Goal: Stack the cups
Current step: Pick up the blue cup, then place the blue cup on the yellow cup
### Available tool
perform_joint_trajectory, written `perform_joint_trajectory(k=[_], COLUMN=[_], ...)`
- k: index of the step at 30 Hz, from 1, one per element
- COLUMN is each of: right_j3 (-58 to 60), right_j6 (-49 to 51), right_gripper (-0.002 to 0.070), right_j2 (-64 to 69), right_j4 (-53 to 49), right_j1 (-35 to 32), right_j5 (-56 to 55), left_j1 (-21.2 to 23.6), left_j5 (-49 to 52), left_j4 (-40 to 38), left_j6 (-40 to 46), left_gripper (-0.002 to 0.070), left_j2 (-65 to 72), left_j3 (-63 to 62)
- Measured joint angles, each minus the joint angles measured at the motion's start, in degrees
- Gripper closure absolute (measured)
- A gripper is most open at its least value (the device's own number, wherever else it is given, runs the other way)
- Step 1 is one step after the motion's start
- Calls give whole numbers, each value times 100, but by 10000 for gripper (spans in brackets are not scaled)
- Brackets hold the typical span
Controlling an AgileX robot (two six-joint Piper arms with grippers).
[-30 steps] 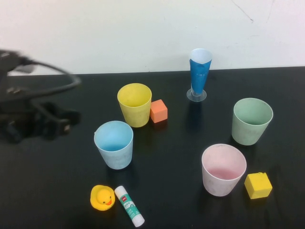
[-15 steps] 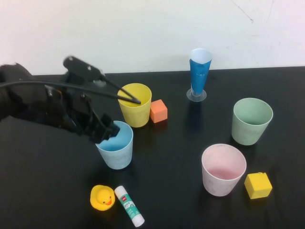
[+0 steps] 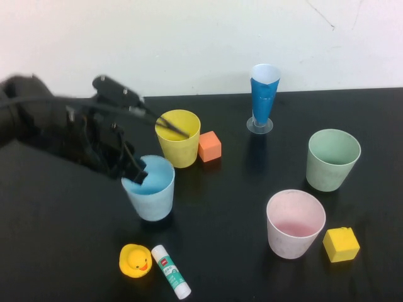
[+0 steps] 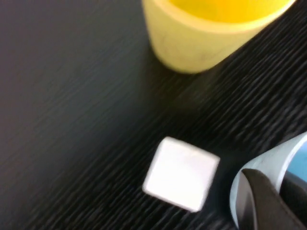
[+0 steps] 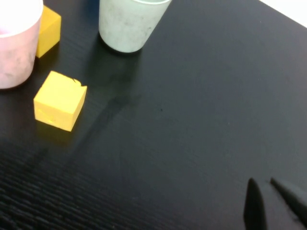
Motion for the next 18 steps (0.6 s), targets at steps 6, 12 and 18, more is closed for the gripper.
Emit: perform_joint_trajectory(k=[6,12,18], right_j3=[0,0,0], right_j6=[0,23,30], right_gripper=[678,678,678], right_j2=[0,0,0], right_j4=[0,0,0], right_j1=[0,0,0], right_j5=[0,0,22], left_j1=[0,0,0], left_j5=[852,579,254], left_j4=[14,66,79], left_j6=[-728,-1271,-1367], left_gripper=[659,659,660], left_j2=[0,50,531], left_j3=[-1221,-2217,-2572])
